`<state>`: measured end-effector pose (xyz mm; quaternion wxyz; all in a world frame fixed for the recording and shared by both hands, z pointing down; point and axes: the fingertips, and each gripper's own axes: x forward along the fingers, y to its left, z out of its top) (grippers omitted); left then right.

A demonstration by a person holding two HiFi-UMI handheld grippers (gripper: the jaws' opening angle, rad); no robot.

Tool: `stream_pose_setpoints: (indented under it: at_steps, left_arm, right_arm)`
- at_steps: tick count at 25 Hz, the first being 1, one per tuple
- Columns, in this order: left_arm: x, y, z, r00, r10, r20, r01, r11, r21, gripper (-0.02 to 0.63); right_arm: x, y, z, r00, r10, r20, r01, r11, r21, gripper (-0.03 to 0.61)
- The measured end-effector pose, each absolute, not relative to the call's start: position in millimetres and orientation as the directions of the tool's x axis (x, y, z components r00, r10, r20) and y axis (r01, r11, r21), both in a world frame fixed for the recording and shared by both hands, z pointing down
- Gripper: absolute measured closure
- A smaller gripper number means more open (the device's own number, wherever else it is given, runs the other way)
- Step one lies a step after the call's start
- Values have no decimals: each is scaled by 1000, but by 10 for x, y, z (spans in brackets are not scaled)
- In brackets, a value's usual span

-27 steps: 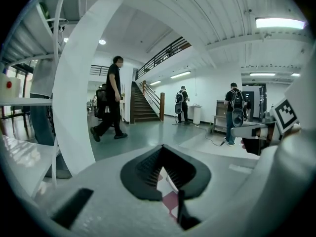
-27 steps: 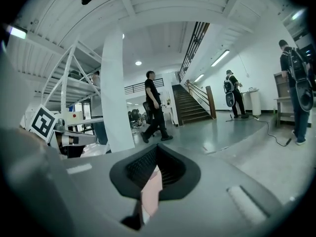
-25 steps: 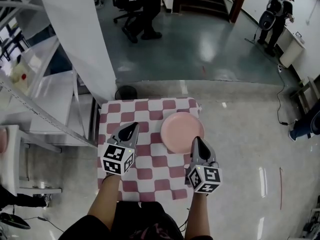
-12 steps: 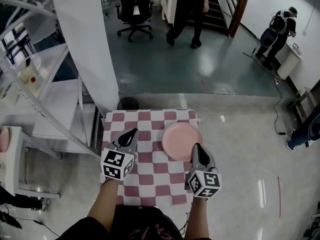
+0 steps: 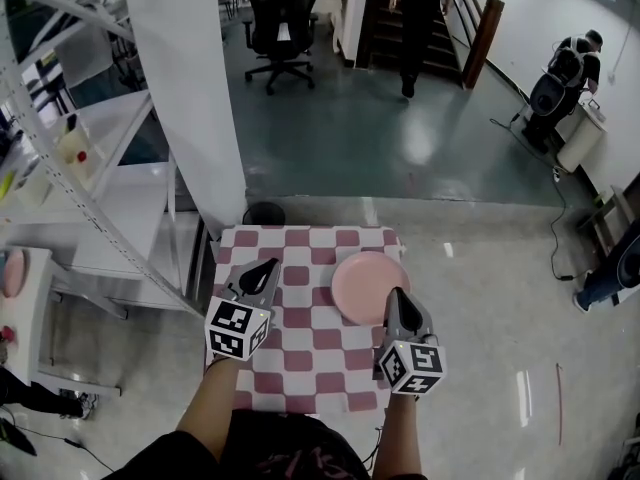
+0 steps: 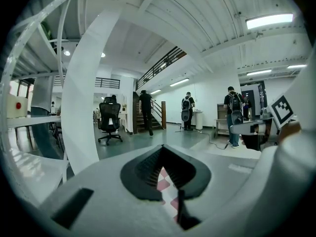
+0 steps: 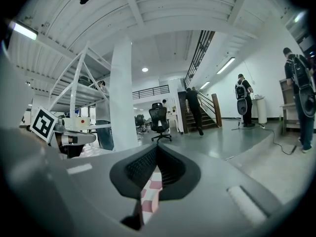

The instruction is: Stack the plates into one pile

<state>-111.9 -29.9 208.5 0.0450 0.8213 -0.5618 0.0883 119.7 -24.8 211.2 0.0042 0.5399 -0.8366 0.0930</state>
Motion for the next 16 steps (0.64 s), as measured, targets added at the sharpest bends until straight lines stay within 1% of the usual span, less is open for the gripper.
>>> stream_pose_setpoints:
  at_steps: [16]
  left_arm:
    - [-1151,-257,2030,356,-917,182,-930,-366,-23,615]
  right_arm:
    - [1165,-222,2101,-423,-899,111,-902,406,-149,574]
